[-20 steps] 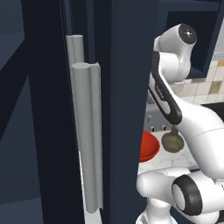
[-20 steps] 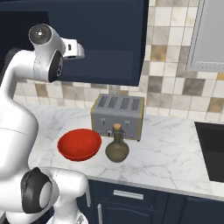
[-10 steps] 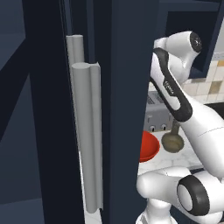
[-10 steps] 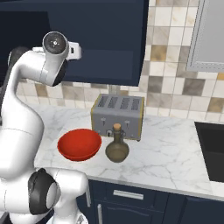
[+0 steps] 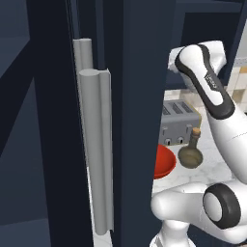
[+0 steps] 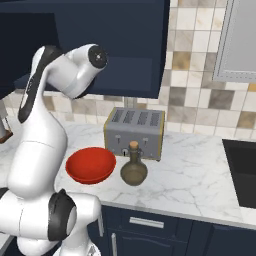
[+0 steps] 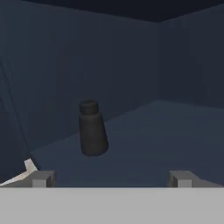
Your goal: Retrieve the bottle and the shaker from the cabinet and place them next to the mixing bowl on the counter. Then add garlic from the fridge to the mixing bowl.
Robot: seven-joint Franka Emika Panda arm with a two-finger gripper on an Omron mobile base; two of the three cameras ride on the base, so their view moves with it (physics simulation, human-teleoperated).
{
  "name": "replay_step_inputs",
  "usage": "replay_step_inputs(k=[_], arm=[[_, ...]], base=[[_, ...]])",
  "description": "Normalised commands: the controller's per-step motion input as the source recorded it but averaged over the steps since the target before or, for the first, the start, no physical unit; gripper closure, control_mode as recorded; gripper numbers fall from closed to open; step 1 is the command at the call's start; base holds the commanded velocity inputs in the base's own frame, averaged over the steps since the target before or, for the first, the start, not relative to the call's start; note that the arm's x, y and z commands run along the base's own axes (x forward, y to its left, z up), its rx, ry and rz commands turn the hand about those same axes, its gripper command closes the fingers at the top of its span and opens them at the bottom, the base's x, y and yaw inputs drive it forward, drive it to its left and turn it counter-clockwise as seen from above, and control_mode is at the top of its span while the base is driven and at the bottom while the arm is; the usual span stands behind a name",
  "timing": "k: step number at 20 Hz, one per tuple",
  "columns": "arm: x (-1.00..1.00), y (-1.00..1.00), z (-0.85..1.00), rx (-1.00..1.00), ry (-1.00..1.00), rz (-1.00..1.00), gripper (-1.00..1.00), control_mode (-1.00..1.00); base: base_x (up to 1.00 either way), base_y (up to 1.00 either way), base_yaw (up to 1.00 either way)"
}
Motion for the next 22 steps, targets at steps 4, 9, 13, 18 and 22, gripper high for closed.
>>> replay_step_inputs(k=[4, 9, 13, 18, 22], arm=[[-0.06, 0.02, 0.04, 0.00, -0.08, 0.23, -1.00, -1.00], [-0.03, 0.26, 0.00, 0.00, -0.12, 0.13, -1.00, -1.00], [0.00, 0.25, -0.10, 0.00, -0.11, 0.18, -1.00, -1.00], [0.06, 0.01, -0.14, 0.01, -0.03, 0.16, -1.00, -1.00], [0.23, 0.02, -0.16, 0.00, 0.00, 0.08, -1.00, -1.00]], base=[[0.00, 0.00, 0.00], [0.00, 0.00, 0.00], [0.00, 0.00, 0.00], [0.00, 0.00, 0.00], [0.00, 0.00, 0.00]])
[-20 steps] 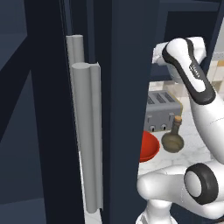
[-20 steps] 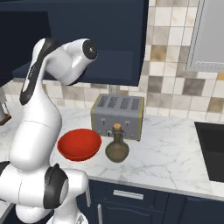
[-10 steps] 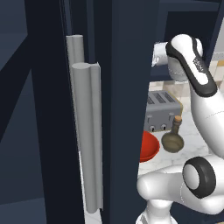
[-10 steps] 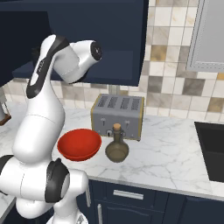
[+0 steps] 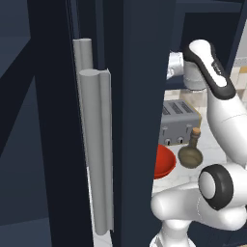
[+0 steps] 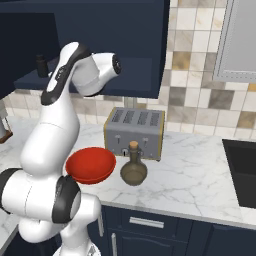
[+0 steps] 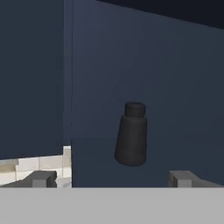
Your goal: Retrieve the bottle and the shaker from the cabinet and place them next to the mixing bowl on the counter. Then add garlic from the fridge to the mixing bowl.
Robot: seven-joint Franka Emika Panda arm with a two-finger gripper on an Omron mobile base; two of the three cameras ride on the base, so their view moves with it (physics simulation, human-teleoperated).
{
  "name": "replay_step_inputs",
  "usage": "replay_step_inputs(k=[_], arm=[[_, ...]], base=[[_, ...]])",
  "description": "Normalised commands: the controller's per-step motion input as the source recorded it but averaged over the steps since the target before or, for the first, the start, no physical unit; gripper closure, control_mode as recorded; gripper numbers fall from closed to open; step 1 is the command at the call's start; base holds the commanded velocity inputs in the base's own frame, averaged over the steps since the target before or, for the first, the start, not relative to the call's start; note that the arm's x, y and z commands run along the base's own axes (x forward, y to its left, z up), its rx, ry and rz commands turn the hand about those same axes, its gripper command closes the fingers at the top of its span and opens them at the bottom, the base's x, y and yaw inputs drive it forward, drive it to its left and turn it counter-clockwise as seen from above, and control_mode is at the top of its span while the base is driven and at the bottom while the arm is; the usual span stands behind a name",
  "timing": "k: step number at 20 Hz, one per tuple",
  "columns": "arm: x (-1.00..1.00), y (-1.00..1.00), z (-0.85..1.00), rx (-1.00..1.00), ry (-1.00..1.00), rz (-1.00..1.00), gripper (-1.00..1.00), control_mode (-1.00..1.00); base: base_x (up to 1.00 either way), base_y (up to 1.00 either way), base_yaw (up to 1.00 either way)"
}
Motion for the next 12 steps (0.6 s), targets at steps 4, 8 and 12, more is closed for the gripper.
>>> replay_step_inputs(k=[4, 8, 12], arm=[[0.33, 0.18, -0.02, 0.00, 0.00, 0.00, -1.00, -1.00], [0.33, 0.25, 0.00, 0.00, 0.00, 0.00, -1.00, -1.00], [0.30, 0.19, -0.05, 0.00, 0.00, 0.00, -1.00, -1.00]], base=[[0.00, 0.00, 0.00], [0.00, 0.00, 0.00], [0.00, 0.00, 0.00]])
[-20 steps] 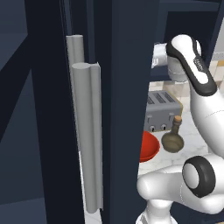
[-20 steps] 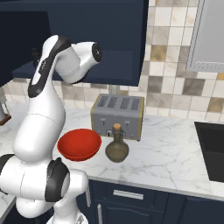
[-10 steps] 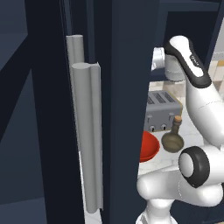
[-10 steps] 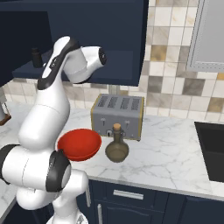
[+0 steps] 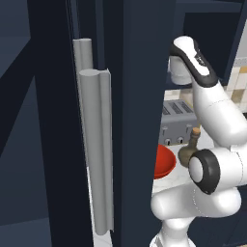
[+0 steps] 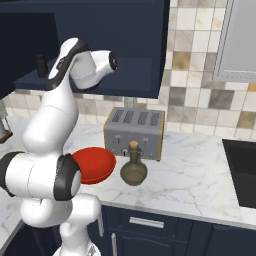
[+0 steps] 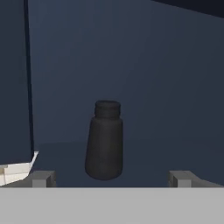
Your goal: Retrieve the bottle and the shaker from the cabinet and place them next to the mixing bowl on the counter. Then add garlic from the fridge to the mixing bowl.
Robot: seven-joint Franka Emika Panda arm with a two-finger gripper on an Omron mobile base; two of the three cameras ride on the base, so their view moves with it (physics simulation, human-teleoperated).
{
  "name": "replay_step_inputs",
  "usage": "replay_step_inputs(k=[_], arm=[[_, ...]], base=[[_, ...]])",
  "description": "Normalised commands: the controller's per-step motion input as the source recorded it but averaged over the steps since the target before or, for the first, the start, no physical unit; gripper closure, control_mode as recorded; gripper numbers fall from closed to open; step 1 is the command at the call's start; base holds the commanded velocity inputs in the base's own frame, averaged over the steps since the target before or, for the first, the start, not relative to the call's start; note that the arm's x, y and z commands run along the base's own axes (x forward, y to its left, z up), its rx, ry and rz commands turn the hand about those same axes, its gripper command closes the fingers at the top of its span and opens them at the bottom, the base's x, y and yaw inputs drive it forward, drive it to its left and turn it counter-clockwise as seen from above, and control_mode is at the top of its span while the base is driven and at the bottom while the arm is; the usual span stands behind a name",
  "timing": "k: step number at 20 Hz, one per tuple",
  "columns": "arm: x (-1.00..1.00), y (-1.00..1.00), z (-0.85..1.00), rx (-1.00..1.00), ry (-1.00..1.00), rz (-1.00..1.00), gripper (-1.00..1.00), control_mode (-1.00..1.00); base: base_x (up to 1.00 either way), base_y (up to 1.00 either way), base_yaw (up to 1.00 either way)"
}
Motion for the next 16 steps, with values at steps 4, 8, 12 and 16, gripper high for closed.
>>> replay_step_inputs(k=[4, 8, 12, 16], arm=[[0.00, 0.21, 0.00, 0.00, 0.00, 0.00, -1.00, -1.00], [0.00, 0.25, 0.00, 0.00, 0.00, 0.00, -1.00, -1.00], [0.00, 0.16, -0.06, 0.00, 0.00, 0.00, -1.00, -1.00], [0.00, 0.08, -0.08, 0.00, 0.00, 0.00, -1.00, -1.00]], base=[[0.00, 0.00, 0.00], [0.00, 0.00, 0.00], [0.00, 0.00, 0.00], [0.00, 0.00, 0.00]])
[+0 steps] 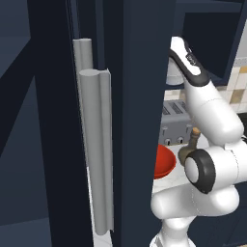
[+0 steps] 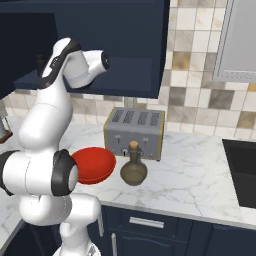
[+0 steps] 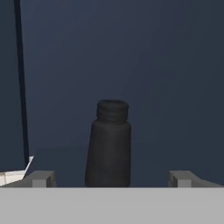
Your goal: Retrieve the bottle and the shaker from the cabinet and place them next to the mixing bowl on the counter. Then add garlic from the fridge to the mixing bowl.
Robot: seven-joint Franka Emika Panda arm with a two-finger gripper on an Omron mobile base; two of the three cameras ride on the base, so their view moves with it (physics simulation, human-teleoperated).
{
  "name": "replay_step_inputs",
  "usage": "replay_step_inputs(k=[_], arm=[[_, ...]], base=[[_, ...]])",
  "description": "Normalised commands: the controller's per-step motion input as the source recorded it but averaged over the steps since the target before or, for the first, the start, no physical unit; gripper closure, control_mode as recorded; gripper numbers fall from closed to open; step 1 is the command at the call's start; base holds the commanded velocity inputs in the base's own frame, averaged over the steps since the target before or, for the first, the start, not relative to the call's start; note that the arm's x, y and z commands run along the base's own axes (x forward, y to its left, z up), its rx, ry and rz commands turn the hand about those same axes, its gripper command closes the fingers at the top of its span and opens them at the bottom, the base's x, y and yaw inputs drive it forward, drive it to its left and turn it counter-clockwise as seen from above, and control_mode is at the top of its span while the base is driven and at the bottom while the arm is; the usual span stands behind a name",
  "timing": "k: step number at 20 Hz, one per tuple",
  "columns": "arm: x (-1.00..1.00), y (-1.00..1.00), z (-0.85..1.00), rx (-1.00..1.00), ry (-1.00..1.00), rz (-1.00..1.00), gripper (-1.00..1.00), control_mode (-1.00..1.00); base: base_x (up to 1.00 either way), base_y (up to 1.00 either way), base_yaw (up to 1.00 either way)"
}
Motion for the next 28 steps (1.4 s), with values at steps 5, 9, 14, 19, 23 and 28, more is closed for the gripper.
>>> replay_step_inputs(k=[5, 9, 14, 19, 23, 28], arm=[[0.00, 0.11, -0.10, 0.00, 0.00, 0.00, -1.00, -1.00], [0.00, 0.15, -0.01, 0.00, 0.00, 0.01, -1.00, -1.00], [0.01, 0.11, -0.09, 0.00, 0.00, 0.03, -1.00, -1.00], [0.00, 0.15, -0.04, 0.00, 0.00, 0.03, -1.00, -1.00], [0.12, 0.19, 0.00, 0.00, 0.00, 0.01, -1.00, -1.00], [0.20, 0.21, 0.00, 0.00, 0.02, 0.00, -1.00, -1.00]], base=[[0.00, 0.00, 0.00], [0.00, 0.00, 0.00], [0.00, 0.00, 0.00], [0.00, 0.00, 0.00], [0.00, 0.00, 0.00], [0.00, 0.00, 0.00]])
